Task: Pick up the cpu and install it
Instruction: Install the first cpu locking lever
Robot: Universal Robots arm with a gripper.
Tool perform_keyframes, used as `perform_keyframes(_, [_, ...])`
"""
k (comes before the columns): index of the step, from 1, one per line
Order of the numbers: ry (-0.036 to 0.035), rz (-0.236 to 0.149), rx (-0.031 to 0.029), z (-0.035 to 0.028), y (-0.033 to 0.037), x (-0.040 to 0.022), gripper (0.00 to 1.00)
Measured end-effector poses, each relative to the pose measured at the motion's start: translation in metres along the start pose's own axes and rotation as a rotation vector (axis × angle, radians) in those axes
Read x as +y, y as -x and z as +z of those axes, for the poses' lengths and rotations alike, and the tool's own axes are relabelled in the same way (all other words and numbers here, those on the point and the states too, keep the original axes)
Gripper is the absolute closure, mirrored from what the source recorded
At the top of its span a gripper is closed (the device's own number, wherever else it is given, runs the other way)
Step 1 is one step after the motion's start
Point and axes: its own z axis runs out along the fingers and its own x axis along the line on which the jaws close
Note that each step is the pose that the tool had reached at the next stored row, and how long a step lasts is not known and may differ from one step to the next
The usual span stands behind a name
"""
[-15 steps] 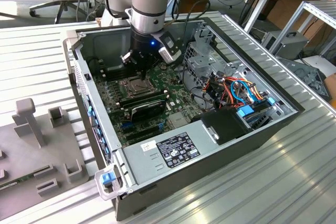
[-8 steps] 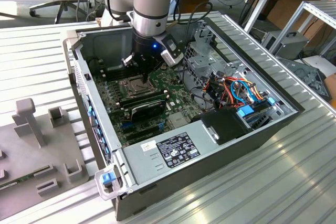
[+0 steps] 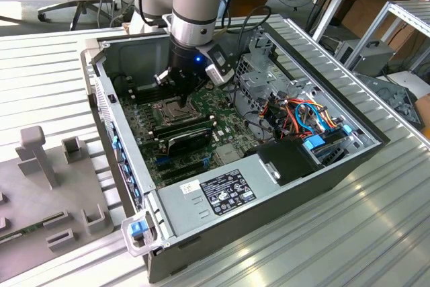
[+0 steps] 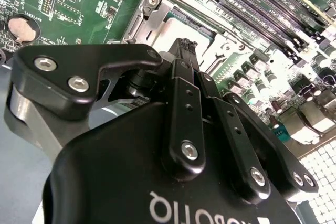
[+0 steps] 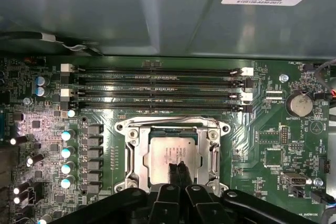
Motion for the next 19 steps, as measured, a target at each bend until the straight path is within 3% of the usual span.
perform_keyframes(6, [0.0, 0.0, 0.0001, -0.0096, 0.0001, 0.0001, 0.89])
perform_keyframes(9, [0.0, 0.0, 0.0001, -0.0096, 0.0001, -0.0028, 0.89])
perform_keyframes(19, [0.0, 0.0, 0.0001, -0.0101, 0.0001, -0.0031, 0.89])
